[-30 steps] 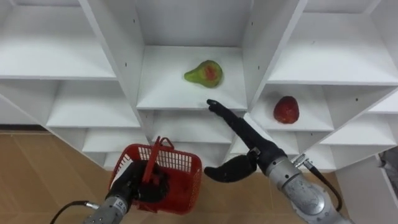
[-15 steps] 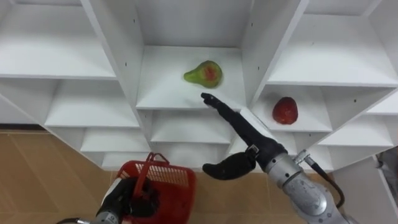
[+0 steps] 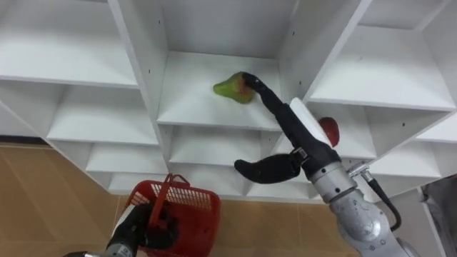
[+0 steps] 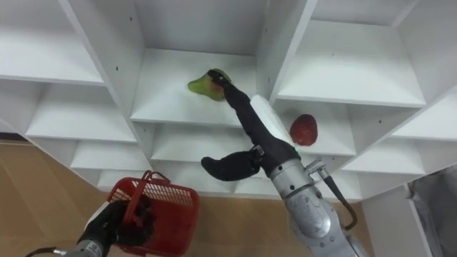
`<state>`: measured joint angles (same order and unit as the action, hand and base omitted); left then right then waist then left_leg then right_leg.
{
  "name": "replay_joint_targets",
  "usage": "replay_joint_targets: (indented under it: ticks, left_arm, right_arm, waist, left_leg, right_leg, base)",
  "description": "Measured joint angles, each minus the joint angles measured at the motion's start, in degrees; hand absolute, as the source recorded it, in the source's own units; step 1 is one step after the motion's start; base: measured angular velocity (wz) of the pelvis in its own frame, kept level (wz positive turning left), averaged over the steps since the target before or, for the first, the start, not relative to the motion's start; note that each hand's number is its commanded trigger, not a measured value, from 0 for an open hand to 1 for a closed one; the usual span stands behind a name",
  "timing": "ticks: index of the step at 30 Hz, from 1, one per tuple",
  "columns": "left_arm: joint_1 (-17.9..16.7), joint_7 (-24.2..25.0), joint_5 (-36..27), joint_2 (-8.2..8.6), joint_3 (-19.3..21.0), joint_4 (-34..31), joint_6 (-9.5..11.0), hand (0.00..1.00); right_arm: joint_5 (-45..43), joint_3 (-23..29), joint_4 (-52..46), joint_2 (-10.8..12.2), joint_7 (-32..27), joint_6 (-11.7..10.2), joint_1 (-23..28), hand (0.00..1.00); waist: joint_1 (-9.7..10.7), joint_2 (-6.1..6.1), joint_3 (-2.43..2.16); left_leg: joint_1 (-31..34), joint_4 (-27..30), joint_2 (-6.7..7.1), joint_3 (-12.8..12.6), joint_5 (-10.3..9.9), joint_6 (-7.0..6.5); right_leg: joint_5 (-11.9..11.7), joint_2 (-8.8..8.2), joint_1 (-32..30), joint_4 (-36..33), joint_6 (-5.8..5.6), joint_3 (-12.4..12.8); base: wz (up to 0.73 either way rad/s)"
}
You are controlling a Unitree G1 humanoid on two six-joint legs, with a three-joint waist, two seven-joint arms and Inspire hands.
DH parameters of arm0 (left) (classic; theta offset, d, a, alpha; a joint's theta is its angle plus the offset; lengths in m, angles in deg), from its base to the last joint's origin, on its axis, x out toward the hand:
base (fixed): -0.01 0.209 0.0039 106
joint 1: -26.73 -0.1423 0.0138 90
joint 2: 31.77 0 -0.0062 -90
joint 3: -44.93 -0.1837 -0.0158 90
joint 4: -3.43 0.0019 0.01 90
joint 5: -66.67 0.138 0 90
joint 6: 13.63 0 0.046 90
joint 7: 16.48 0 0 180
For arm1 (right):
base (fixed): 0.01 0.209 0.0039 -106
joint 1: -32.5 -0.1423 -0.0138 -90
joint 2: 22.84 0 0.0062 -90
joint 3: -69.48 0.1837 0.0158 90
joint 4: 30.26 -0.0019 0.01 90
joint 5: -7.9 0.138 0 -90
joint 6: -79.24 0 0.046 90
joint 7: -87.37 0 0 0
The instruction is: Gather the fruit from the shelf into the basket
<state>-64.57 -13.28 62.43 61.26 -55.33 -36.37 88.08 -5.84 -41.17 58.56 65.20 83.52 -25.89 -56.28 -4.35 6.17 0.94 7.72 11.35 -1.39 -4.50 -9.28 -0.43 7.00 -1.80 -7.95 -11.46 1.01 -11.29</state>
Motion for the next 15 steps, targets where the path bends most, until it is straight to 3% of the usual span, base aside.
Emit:
replay_joint_targets:
  ticks: [6,9,15]
  left_arm:
    - [0.0,0.1,1.1,0.05,1.5,0.0,0.0,1.00]
    - [0.0,0.1,2.5,-0.03,2.7,-0.3,0.0,1.00]
    - [0.2,0.2,2.7,-0.04,2.8,-0.8,0.0,1.00]
  right_arm:
    - [-0.8,0.1,-2.0,-1.7,-0.4,-0.4,-1.1,0.00]
    - [-0.8,0.1,-2.9,-2.9,-0.6,-0.6,-3.3,0.00]
    - [-2.4,0.0,-2.9,-2.9,-1.2,-0.6,-5.6,0.00]
  waist:
    - [-0.9,1.36,-0.19]
    - [-0.9,1.51,-0.29]
    - [-2.6,1.63,-0.28]
  left_leg:
    - [0.3,0.0,0.01,0.8,0.1,0.26]
    - [0.5,0.2,0.03,1.5,0.2,0.27]
    - [-0.4,-0.1,0.00,1.9,0.2,0.29]
  right_leg:
    - [0.0,0.14,0.3,0.9,0.02,-0.6]
    - [0.0,0.13,0.4,0.9,0.03,-1.1]
    - [0.0,0.09,1.5,0.9,0.03,-1.7]
  base:
    - [0.05]
    - [0.10]
    - [0.06]
